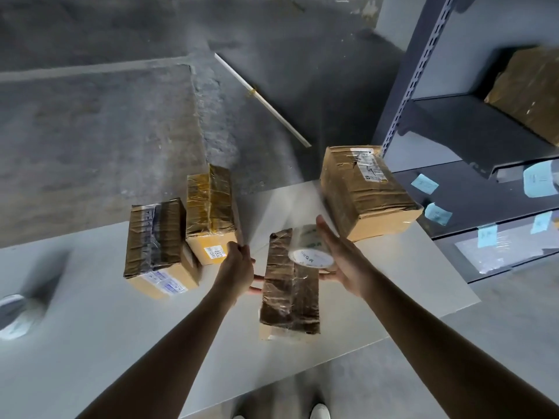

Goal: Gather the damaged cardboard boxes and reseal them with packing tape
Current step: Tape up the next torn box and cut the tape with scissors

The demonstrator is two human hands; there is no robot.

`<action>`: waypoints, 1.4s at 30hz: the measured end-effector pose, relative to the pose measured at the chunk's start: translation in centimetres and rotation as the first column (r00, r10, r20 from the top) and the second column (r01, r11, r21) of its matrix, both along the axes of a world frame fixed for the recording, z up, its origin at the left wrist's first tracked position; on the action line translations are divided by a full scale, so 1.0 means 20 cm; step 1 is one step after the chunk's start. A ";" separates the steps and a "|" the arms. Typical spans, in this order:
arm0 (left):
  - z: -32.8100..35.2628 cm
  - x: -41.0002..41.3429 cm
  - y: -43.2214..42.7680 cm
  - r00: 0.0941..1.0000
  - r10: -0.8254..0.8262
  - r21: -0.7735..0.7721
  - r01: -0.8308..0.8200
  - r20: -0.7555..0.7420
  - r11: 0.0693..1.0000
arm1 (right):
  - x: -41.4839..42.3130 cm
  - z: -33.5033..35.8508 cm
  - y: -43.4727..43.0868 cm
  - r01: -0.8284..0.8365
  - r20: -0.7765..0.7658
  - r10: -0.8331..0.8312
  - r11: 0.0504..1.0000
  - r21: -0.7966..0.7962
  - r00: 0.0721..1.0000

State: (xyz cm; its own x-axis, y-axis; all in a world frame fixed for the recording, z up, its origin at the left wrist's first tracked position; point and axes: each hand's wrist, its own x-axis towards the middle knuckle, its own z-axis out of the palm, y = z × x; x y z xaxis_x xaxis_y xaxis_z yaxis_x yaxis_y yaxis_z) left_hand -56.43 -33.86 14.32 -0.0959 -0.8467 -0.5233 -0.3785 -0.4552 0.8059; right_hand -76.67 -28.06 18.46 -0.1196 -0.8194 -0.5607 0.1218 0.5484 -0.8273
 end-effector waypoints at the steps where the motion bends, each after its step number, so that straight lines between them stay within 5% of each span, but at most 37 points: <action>1: 0.00 0.00 0.02 0.998 0.048 0.017 -0.048 -0.037 0.999 | 0.00 0.00 -0.01 -0.028 -0.004 0.028 1.000 -0.003 1.000; 5: 0.03 0.02 0.11 0.961 0.214 0.135 -0.192 -0.173 0.972 | -0.02 0.02 -0.05 -0.122 -0.037 0.122 0.993 0.006 0.992; 15: 0.00 0.05 0.13 0.849 0.444 0.147 -0.418 -0.287 0.896 | 0.03 0.07 -0.09 -0.208 -0.269 0.179 0.974 -0.083 0.946; 29: -0.26 0.00 0.12 0.885 0.419 0.182 -0.386 -0.205 0.904 | 0.05 0.07 -0.19 -0.272 -0.524 0.238 0.962 0.012 0.818; 36: -0.35 -0.08 0.13 0.986 0.166 0.107 -0.163 -0.016 0.981 | 0.04 0.07 -0.17 -0.261 -0.549 0.240 0.964 0.040 0.801; 42: -0.36 -0.10 0.12 0.974 0.221 0.166 -0.209 -0.056 0.964 | 0.06 0.10 -0.16 -0.257 -0.560 0.215 0.966 0.004 0.800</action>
